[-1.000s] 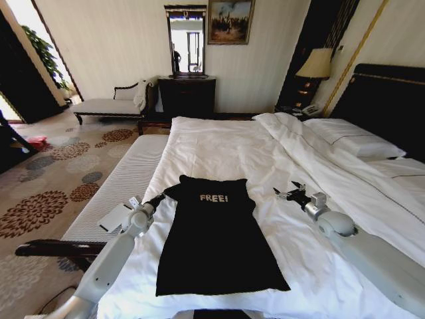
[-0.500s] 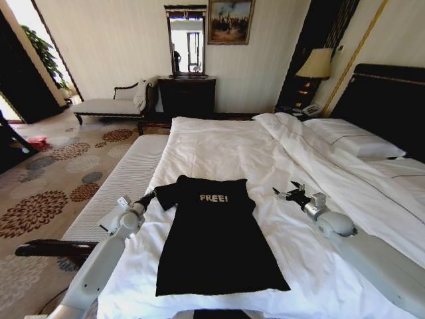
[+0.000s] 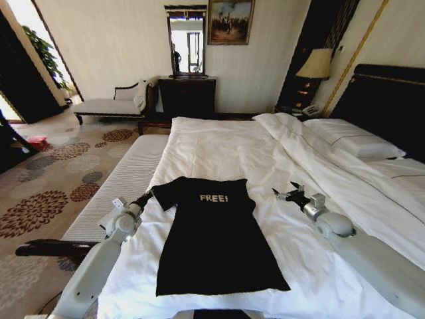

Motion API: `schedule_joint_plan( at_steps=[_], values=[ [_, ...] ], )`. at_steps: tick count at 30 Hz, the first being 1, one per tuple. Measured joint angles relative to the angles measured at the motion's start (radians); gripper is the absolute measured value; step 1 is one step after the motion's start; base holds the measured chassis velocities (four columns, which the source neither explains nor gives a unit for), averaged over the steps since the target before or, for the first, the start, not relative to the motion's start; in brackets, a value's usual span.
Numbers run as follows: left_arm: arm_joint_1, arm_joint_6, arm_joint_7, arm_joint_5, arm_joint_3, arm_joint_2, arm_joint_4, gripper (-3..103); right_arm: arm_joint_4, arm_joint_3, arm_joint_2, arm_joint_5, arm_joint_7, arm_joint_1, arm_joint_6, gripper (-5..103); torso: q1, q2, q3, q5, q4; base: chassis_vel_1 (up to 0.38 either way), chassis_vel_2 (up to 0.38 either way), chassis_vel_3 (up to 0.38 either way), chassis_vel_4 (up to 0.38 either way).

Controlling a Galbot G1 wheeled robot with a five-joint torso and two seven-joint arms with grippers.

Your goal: Fold the clothes on the bed.

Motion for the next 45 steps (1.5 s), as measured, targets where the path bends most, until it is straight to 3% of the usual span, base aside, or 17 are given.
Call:
schedule_joint_plan(
  at_steps=[4,7,17,24,34,42,45],
  values=[
    [-0.056,0.002,-0.027,-0.003,0.054,-0.004,-0.009,0,0.000,0.002,0.001,-0.003,-0.001,-0.005,0.004,100,0.000,0.000,0.000,0.0001,-0.0006,0.000,0.000,0.000,0.000],
    [-0.108,0.004,-0.059,-0.001,0.148,-0.008,-0.030,0,0.001,0.002,0.000,-0.004,-0.005,-0.006,0.007,100,0.000,0.000,0.000,0.0003,-0.0004,0.000,0.000,0.000,0.000],
    [-0.230,0.005,-0.098,0.027,0.346,-0.014,-0.039,0,-0.003,0.005,-0.007,-0.004,-0.017,-0.004,0.013,100,0.000,0.000,0.000,0.0002,-0.0004,0.000,0.000,0.000,0.000],
    [-0.275,0.007,-0.112,0.032,0.413,-0.031,-0.008,0,-0.004,-0.009,-0.004,-0.005,-0.023,0.005,0.013,100,0.000,0.000,0.000,0.0002,-0.0001,0.000,0.000,0.000,0.000],
    [-0.354,0.005,-0.119,0.098,0.580,-0.108,0.086,0,-0.004,-0.012,0.007,-0.015,-0.034,0.001,0.013,100,0.000,0.000,0.000,0.0002,-0.0006,0.000,0.000,0.000,0.000],
    [-0.355,0.012,-0.128,0.126,0.628,-0.121,0.112,-2,-0.006,-0.012,0.010,-0.018,-0.037,-0.001,0.015,100,0.000,0.000,0.000,0.0001,-0.0003,0.000,0.000,0.000,0.000],
    [-0.343,0.021,-0.129,0.132,0.628,-0.113,0.106,8,-0.006,-0.012,0.011,-0.019,-0.037,-0.001,0.016,100,0.000,0.000,0.000,0.0000,-0.0003,0.000,0.000,0.000,0.000]
  ],
)
